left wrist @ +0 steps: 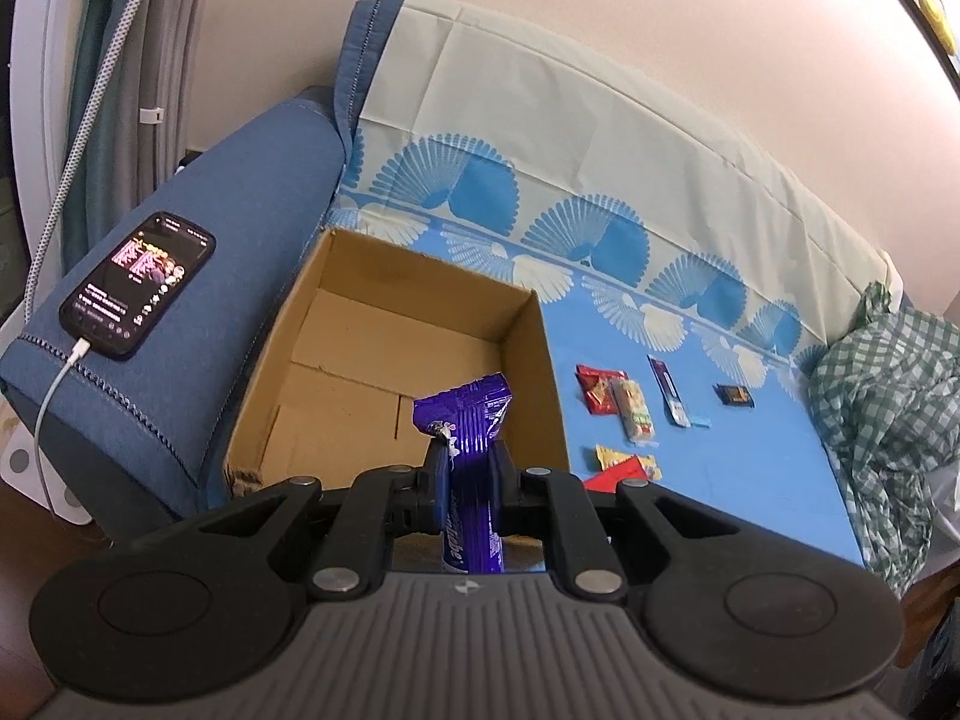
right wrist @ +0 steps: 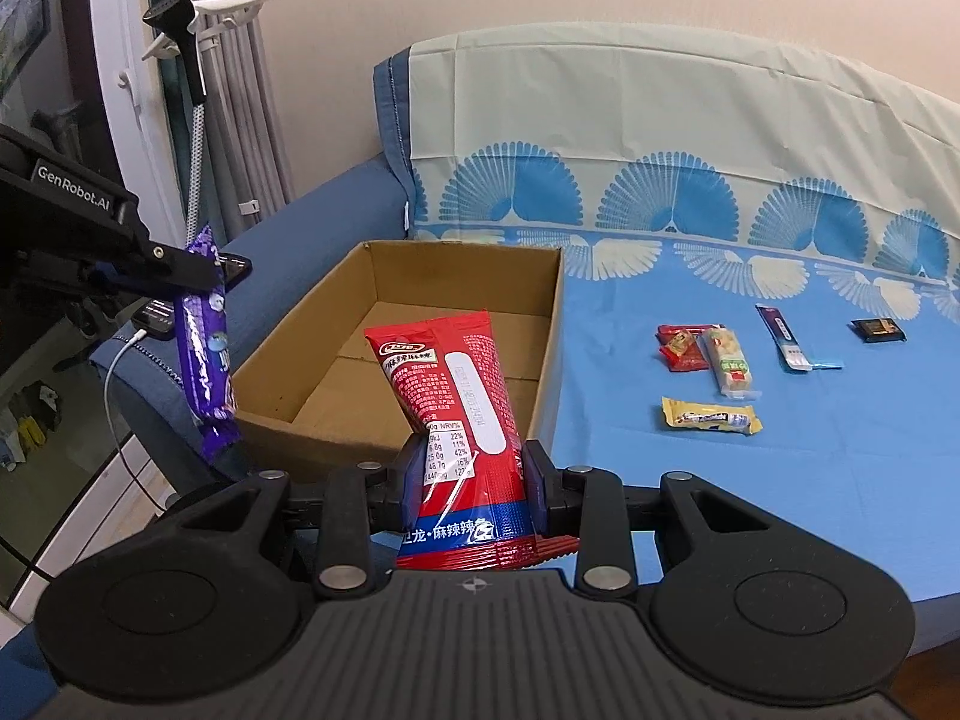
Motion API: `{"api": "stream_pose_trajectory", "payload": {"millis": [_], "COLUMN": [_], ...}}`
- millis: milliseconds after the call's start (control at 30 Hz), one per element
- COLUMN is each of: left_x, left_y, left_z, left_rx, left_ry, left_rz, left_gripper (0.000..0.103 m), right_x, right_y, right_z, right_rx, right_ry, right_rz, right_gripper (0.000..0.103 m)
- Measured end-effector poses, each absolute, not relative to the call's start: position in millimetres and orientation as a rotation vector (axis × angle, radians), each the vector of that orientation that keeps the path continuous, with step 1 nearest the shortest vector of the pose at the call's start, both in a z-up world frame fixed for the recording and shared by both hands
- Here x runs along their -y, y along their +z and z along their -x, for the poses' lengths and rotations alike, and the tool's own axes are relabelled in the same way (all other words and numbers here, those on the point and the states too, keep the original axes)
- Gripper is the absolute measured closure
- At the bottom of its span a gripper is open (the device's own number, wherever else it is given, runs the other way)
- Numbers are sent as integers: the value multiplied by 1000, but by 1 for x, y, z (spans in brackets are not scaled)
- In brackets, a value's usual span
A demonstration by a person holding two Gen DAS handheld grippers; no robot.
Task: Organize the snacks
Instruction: 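Carry the purple bar with the left tool while the right tool carries the red tube snack over the box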
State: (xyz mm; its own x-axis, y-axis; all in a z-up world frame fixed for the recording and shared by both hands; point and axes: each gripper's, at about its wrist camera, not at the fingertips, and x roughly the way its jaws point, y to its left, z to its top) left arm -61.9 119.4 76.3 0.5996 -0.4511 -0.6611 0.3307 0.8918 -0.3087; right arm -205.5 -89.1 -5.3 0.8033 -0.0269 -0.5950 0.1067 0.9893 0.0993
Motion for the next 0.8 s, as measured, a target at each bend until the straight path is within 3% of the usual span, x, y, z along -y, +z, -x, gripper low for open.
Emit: {"api": "stream_pose_trajectory", "payload": {"millis": [400,800], "left_x": [-115,-97], "left_y": [74,28], "left_z": [-1,-72], "left_rx": [-797,-879], "left_ry": [-427,-381], "left_rz": [186,148], "left_gripper": [89,89], "right_x": [90,105], "right_y": [-8,-39], "right_z": [141,60], "right_rx": [-656,-724], "right_ry": [-59,-58], "right_rz": [-114,-147], "right_gripper": [68,67]}}
